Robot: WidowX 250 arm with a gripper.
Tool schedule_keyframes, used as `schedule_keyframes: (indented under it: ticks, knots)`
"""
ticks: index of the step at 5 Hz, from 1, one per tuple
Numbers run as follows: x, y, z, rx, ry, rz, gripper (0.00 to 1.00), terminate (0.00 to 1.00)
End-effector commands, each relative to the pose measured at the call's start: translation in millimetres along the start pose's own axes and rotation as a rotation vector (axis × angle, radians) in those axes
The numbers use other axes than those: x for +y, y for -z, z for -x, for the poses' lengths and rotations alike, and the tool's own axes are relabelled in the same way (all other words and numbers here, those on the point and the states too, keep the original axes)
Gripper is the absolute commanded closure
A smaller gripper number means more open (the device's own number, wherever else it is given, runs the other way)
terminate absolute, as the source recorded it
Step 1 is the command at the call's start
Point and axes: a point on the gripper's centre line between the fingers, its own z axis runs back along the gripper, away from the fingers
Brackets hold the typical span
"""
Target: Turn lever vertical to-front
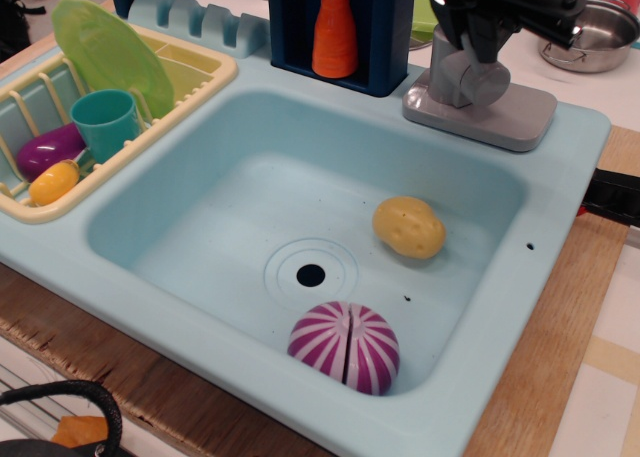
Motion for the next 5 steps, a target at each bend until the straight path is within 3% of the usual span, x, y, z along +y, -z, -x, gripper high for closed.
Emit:
schedule_keyframes:
  ticks: [1,3,4,5]
  knots:
    - [44.8,0.5,34.9,0.08,-0.025,-0.049,1.0,0.0]
    - [51.8,9.2,57.7,0.172,-0.078,0.011,1.0,0.0]
    - [50.7,6.8,56.2,0.21,-0.137,0.062,0.0,0.0]
    - [50.7,6.8,56.2,0.21,-0.137,0.062,0.0,1.0]
